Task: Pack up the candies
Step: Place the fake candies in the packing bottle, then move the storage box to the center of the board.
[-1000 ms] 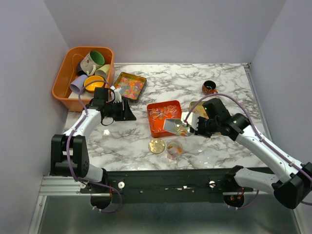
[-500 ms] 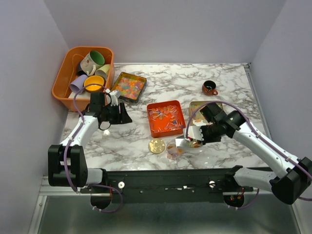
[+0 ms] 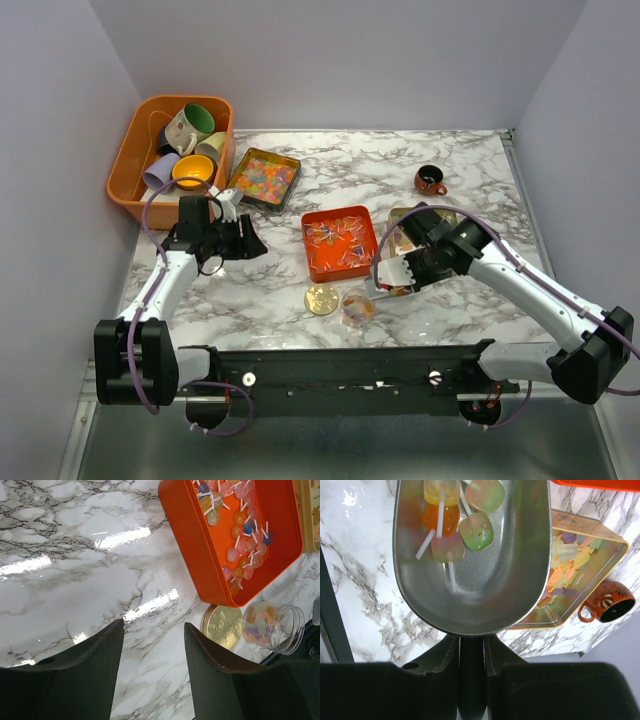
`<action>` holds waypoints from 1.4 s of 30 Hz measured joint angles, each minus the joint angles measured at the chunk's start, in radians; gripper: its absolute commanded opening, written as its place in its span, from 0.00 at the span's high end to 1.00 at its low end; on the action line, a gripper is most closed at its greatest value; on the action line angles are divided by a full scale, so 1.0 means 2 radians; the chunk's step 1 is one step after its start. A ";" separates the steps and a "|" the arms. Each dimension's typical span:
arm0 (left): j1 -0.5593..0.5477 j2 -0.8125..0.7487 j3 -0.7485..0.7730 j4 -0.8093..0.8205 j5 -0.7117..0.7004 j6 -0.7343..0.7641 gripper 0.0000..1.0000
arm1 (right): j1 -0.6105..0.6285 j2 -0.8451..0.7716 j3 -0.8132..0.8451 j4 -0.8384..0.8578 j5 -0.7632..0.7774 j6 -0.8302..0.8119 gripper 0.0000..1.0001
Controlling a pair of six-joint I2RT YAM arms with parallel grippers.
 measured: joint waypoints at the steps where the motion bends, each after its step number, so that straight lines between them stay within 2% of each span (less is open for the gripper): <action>1: 0.000 -0.002 -0.001 0.000 0.000 0.000 0.38 | 0.004 0.000 0.000 -0.001 0.004 -0.001 0.99; 11: 0.001 0.000 -0.002 0.004 -0.001 -0.004 0.39 | 0.069 0.017 0.002 -0.010 0.063 0.006 0.99; 18: -0.006 0.062 0.025 0.007 -0.007 -0.010 0.40 | 0.085 0.033 0.016 -0.014 0.116 0.011 0.99; 30: -0.103 0.149 0.088 0.006 -0.058 -0.007 0.42 | 0.113 0.038 0.039 -0.035 0.154 0.026 1.00; 36: -0.125 0.189 0.109 0.000 -0.076 -0.002 0.43 | 0.117 0.035 0.039 -0.041 0.162 0.034 0.99; 42: -0.147 0.226 0.135 -0.003 -0.090 0.003 0.43 | 0.106 0.027 0.050 -0.029 0.149 0.113 0.99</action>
